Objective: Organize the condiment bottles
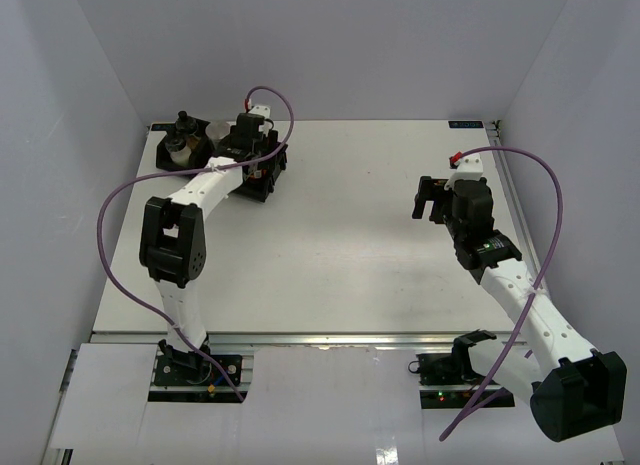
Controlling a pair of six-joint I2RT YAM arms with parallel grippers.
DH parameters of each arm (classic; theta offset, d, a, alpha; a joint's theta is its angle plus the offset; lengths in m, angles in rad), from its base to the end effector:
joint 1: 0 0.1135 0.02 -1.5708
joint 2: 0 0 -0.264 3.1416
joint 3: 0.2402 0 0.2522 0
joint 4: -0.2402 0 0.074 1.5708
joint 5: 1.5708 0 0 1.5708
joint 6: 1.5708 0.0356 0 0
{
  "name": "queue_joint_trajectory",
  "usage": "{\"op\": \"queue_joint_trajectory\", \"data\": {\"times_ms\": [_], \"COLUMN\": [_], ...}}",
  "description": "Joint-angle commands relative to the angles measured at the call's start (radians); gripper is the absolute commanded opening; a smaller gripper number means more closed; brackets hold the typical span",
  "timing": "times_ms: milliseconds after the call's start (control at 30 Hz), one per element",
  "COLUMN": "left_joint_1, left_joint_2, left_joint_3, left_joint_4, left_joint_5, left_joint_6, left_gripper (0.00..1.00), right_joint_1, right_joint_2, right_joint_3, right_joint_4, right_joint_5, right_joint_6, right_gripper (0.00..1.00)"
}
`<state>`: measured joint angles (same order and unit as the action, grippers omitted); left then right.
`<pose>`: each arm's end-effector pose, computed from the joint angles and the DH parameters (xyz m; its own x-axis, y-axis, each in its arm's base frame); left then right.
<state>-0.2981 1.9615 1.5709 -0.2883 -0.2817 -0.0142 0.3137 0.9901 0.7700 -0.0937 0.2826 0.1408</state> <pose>0.4370 -0.1239 0.2519 -0.6012 0.1705 -0.7807 0.0668 0.9843 0.1635 0.2221 0.0616 0.3059 -0.2969 0.0454 -0.9538 -0.0024 0.9988 0.0483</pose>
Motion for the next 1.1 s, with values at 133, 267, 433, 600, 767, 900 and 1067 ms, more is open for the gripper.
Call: {"op": "queue_joint_trajectory", "data": {"times_ms": [133, 267, 433, 600, 767, 900, 1067], "left_joint_1": [-0.003, -0.001, -0.003, -0.003, -0.003, -0.003, -0.033], "left_joint_2": [-0.005, -0.002, -0.008, -0.032, -0.07, -0.116, -0.208], "left_joint_3": [-0.008, -0.013, 0.003, 0.058, 0.138, 0.235, 0.258], "left_joint_4": [0.126, 0.117, 0.088, -0.016, -0.154, -0.302, -0.396], "left_joint_5": [-0.037, -0.037, -0.044, -0.035, -0.028, -0.019, 0.104], "left_joint_6": [0.01, 0.002, -0.003, -0.016, -0.034, -0.075, -0.151], "left_gripper": [0.34, 0.82, 0.95, 0.98, 0.98, 0.98, 0.98], "right_joint_1": [-0.008, -0.009, -0.009, -0.012, -0.01, -0.012, -0.012], "right_joint_2": [0.002, 0.001, -0.001, -0.003, -0.014, 0.006, 0.033], "right_joint_3": [0.028, 0.028, 0.025, 0.036, 0.051, 0.098, 0.135], "right_joint_4": [0.057, 0.054, 0.053, 0.031, 0.002, -0.076, -0.168], "right_joint_5": [-0.011, -0.014, -0.02, -0.031, -0.065, -0.166, -0.271], "right_joint_6": [-0.017, -0.017, -0.015, -0.012, -0.004, -0.009, 0.015], "right_gripper": [0.95, 0.95, 0.95, 0.95, 0.95, 0.94, 0.9]}}
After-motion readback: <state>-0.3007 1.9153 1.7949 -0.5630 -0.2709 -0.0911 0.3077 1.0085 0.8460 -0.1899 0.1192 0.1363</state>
